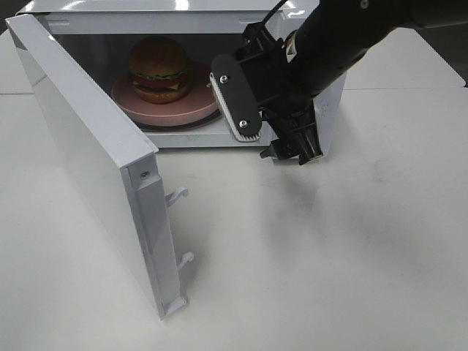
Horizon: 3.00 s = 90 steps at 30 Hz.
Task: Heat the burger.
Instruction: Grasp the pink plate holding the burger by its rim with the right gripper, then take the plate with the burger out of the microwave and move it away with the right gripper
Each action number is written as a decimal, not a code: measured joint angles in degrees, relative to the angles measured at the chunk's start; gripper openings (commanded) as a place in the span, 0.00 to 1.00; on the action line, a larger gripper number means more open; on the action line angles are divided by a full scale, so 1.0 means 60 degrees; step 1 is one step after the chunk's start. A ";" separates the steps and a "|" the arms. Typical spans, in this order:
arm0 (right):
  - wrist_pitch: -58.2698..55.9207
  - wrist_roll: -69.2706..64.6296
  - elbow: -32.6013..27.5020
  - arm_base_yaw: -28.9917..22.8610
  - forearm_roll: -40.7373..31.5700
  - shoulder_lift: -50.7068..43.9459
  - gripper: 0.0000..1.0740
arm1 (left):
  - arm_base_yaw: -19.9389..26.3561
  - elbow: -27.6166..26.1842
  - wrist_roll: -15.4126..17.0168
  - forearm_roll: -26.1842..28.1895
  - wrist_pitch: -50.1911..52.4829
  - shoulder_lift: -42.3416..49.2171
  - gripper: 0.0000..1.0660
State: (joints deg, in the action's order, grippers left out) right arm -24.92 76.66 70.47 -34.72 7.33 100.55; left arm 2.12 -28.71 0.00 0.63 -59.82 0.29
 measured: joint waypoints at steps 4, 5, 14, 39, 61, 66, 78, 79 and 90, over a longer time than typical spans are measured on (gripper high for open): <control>0.0029 -0.0010 0.0334 -0.0086 0.0000 0.0363 0.82 | 0.0000 0.0000 0.0000 0.0000 0.0000 0.0000 0.94; 0.0029 -0.0010 0.0544 -0.0105 0.0000 0.0602 0.82 | 0.0000 0.0000 0.0000 0.0000 0.0000 0.0000 0.94; 0.0076 -0.0248 0.1404 -0.0134 0.0067 0.1385 0.81 | 0.0000 0.0000 0.0000 0.0000 0.0000 0.0000 0.94; 0.0248 -0.1996 0.3829 -0.0134 0.0506 0.3782 0.79 | 0.0000 0.0000 0.0000 0.0000 0.0000 0.0000 0.94; 0.0076 -0.2311 0.6178 0.0172 0.0325 0.5758 0.75 | 0.0000 0.0000 0.0000 0.0000 0.0000 0.0000 0.94; -0.0057 -0.2311 0.6503 0.0201 0.0153 0.6054 0.70 | 0.0000 0.0000 0.0000 0.0000 0.0000 0.0000 0.94; -0.0697 -0.2015 0.6723 0.0143 -0.0258 0.6102 0.00 | 0.0000 0.0000 0.0000 0.0000 0.0000 0.0000 0.94; -0.0697 -0.2015 0.6723 0.0143 -0.0258 0.6102 0.00 | 0.0000 0.0000 0.0000 0.0000 0.0000 0.0000 0.94; -0.0850 -0.0840 0.6790 0.0010 -0.0248 0.6083 0.00 | 0.0000 0.0000 0.0000 -0.0010 0.0000 0.0000 0.94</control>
State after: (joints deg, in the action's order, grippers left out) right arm -30.02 71.62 111.21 -34.66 5.84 137.05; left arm 2.12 -28.71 0.00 0.57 -59.82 0.29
